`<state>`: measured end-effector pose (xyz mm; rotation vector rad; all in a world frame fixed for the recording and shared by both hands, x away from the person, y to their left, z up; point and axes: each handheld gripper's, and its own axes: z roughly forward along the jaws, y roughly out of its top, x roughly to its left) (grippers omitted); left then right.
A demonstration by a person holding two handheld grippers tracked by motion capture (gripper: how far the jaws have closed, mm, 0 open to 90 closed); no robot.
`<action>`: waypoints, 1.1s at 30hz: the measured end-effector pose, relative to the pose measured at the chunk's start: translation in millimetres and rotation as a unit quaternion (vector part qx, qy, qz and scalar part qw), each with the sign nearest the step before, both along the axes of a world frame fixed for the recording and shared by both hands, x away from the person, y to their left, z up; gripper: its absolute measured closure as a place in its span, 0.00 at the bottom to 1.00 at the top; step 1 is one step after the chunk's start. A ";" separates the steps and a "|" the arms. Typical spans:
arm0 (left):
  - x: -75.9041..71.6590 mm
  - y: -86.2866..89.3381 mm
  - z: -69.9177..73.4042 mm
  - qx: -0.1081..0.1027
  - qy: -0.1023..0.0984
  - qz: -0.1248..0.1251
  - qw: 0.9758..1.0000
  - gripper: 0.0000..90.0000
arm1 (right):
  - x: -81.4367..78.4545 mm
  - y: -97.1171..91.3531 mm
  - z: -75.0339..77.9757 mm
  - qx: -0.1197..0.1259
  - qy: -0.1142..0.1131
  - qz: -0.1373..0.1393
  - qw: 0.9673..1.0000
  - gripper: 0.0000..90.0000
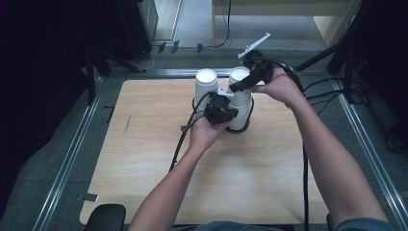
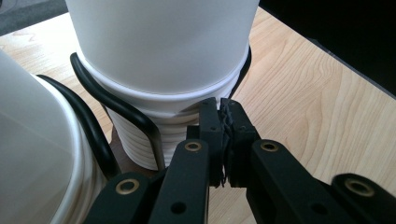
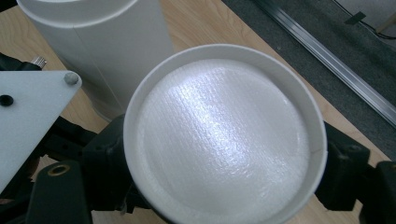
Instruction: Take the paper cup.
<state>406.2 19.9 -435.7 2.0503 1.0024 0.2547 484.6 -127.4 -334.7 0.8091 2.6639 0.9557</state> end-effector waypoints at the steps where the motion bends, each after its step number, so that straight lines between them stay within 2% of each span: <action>1: 0.0 -0.2 -0.1 0.001 0.000 0.000 1.000 0.98 | 0.0 -0.1 0.0 0.000 0.000 0.001 1.000 0.23; 5: 0.1 -0.2 -0.4 0.000 0.001 0.001 1.000 0.98 | 0.1 -0.2 0.4 -0.001 -0.001 0.002 1.000 0.24; 18: -0.1 0.7 -0.2 0.004 0.002 -0.006 1.000 0.98 | 0.1 5.4 6.8 -0.026 0.001 0.004 1.000 0.25; 33: 0.6 1.1 -0.4 0.001 0.005 -0.007 1.000 0.97 | -0.4 6.3 14.1 -0.025 0.005 -0.001 1.000 0.27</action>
